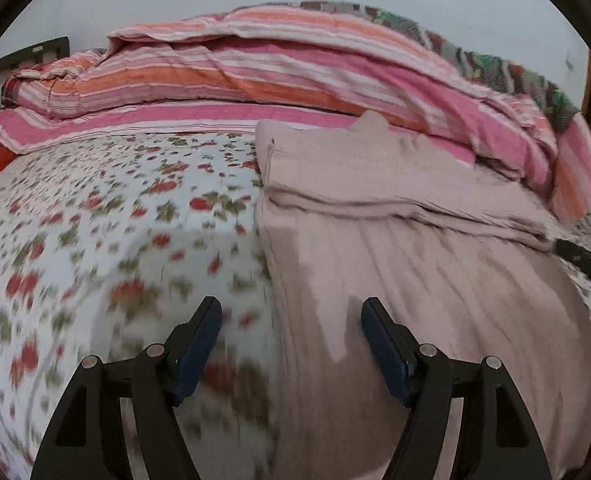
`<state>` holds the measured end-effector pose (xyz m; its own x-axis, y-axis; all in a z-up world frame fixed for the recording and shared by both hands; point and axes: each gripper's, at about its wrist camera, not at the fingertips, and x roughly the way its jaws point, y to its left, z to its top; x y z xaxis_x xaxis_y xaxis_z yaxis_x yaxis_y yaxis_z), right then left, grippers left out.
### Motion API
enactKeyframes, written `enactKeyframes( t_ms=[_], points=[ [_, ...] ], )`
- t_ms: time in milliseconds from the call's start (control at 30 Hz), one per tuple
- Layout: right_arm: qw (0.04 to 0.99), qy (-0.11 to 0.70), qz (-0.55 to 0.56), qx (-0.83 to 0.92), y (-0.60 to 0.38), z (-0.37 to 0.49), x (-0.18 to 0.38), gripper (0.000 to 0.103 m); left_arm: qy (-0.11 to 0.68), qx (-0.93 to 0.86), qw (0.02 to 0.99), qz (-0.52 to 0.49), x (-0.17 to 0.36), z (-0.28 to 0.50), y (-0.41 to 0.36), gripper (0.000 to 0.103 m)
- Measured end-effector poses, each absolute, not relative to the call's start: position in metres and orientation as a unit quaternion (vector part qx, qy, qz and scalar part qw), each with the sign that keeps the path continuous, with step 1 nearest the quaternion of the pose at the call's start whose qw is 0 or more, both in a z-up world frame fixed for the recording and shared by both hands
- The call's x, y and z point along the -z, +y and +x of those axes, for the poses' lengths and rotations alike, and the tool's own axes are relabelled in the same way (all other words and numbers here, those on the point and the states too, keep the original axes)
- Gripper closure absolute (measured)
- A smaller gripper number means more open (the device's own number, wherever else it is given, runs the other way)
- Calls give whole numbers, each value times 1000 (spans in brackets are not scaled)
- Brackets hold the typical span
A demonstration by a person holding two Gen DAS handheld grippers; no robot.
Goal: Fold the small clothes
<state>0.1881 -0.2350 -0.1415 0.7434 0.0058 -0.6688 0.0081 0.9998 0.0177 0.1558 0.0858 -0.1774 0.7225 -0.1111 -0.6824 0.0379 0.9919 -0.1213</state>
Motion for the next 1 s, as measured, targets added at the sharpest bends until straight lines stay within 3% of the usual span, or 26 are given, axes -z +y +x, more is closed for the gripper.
enactKeyframes(
  t_ms=[267,367,533,600,833,1000],
  points=[
    [914,405,5,-16,-225,150,144,64,385,94,917,-46,180,94,93,34],
    [917,397,16,-21,-230,117,130,51,386,121,913,-57,180,73,99,34],
    [913,402,63,-34,-248,56,127,49,398,154,901,-78,186,41,104,36],
    [910,407,71,-32,-251,34,134,49,407,149,898,-73,193,35,102,45],
    [892,433,124,-37,-249,-5,176,50,403,138,900,-90,201,34,100,51],
    [894,430,105,-63,-223,-5,180,52,398,134,901,-108,204,32,105,67]
  ],
)
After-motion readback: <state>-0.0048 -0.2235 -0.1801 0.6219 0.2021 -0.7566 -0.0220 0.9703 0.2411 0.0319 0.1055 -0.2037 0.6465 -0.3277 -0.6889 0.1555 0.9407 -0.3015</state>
